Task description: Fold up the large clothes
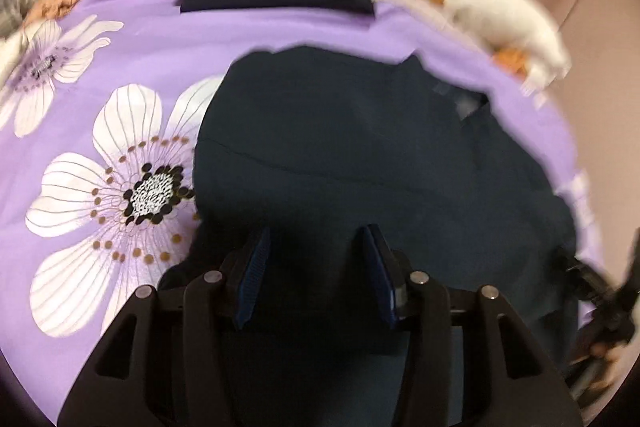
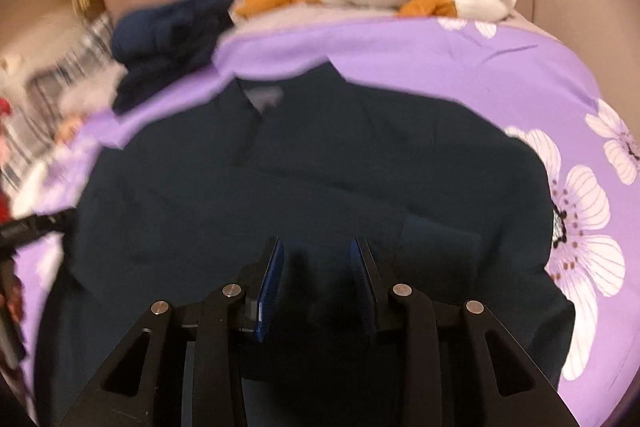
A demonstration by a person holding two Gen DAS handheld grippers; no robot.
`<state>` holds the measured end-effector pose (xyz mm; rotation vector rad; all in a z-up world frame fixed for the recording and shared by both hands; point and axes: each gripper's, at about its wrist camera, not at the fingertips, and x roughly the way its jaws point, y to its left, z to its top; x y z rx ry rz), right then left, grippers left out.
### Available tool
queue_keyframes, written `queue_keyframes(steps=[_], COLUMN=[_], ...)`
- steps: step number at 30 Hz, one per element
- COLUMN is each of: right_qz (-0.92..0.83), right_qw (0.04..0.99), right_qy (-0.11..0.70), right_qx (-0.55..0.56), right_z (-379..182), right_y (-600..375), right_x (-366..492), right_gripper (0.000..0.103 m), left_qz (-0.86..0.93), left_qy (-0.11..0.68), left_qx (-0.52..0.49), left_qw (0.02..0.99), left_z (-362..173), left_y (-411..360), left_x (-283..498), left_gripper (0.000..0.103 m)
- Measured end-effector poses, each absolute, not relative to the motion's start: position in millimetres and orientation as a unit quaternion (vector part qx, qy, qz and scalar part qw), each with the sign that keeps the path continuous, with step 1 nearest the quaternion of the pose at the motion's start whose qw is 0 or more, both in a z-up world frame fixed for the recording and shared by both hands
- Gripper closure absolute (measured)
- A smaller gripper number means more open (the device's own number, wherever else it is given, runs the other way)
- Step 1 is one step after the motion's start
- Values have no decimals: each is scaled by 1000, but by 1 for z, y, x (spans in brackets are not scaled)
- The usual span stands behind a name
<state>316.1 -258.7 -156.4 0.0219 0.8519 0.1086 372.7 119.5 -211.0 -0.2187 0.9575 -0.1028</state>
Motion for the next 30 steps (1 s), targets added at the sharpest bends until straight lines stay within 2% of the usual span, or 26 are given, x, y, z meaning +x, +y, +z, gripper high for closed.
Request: queue_keyframes(steps=[2,9,11,12,13,15,19,23,30], right_qz=[56,74,71,71,72,66,61,83,129], right_qw=[908,908,907,909,911,915,913,904,875], right_qy=[415,412,412,407,401,395,402,419,465], right_qx=[3,24,48,55,60,55,27,12,-33], right_z=[-165,-159,-150,-145,-138,-126,-116,-124,-168], right_y=[-263,-271,-277,-280,-285,-293,-303,-296,-253], right_x=[315,312,300,291,281,255,208,163,107], right_gripper=[77,76,72,65,64,63,58,58,58], left_qz=[-45,-46,-50,-54,-59,-64,-89,-120,-147], left_qy=[469,464,461,457,452,446,437,434,465], left_qx=[-89,-91,-96,-94,-90,-75,-69,-56,-6], left_qw=[878,880,881,883,885,889,892,891,873], left_z=[-225,-218,-210,-206,-201,-193,-178,-176,-215], left_y=[120,127,129,129,129,130,135,123,86], left_x=[377,373,360,352,342,320,263,208,138], left_gripper=[59,63,59,55,53,43,40,38,37])
